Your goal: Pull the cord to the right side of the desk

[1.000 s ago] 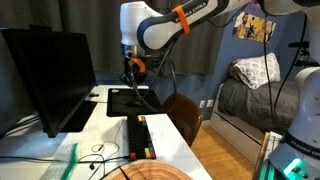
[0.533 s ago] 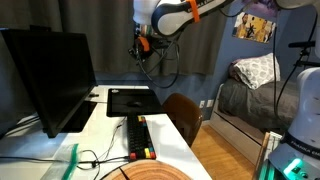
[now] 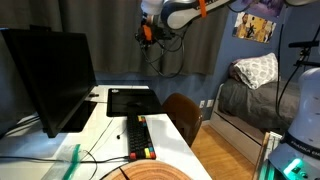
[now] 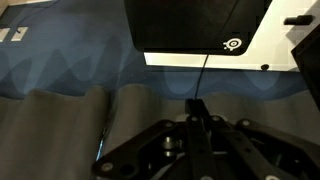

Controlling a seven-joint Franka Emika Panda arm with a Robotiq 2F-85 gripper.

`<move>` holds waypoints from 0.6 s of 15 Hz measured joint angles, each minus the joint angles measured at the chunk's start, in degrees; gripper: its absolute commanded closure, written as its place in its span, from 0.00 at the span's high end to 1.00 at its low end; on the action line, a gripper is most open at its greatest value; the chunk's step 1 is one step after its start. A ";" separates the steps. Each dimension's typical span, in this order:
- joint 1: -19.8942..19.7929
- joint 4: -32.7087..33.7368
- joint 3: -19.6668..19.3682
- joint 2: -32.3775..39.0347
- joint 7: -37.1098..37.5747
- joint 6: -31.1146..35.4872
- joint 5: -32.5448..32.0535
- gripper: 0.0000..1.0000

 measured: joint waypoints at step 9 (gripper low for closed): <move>-1.74 0.20 1.50 0.06 1.73 -0.05 -3.39 0.00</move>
